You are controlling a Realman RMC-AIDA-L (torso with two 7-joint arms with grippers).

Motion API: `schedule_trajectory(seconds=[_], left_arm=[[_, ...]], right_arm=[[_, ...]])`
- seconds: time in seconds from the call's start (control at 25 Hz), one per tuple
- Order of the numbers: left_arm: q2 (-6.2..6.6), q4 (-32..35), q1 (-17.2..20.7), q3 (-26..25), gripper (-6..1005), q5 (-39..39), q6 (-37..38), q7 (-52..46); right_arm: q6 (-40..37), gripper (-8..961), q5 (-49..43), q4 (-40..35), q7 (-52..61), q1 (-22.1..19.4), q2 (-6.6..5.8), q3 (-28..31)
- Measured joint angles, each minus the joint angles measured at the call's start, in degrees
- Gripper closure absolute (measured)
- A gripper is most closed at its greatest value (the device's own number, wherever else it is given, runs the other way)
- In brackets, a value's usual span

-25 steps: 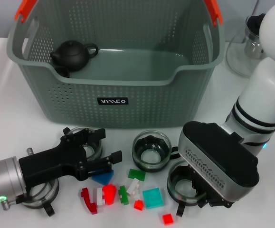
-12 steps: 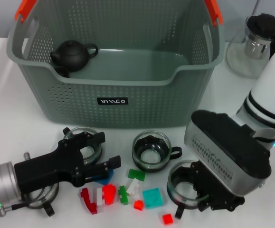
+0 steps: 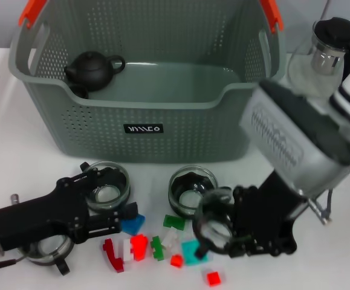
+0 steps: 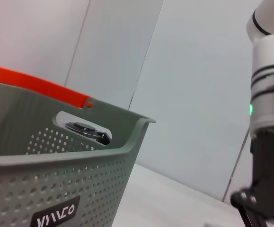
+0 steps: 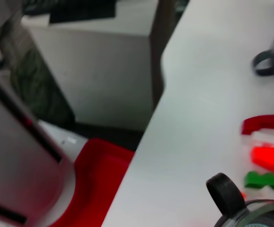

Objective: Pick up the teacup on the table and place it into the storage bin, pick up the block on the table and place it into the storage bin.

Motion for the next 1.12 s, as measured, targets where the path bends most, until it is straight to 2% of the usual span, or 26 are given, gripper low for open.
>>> schedule_trajectory(seconds=[0.4,0.88,1.12], left_arm=[[0.75,4.95,0.83,0.37,135,3.14,1.42,-0.80],[1.05,10.44,0.50,0.27,132,6.17,1.44,-3.96],[1.11,10.68,-0.55,0.63,129,6.19,1.45,-3.95]], right_arm=[[-3.82,900,4.66,-5.08,7.20,0.64,-0.19,10.20],[-1.58,900,14.73,-6.14,7.98,3.51,-0.21,21.19],[6.10,900,14.37,-4.24,7.62,4.66,-1.15,24.28]])
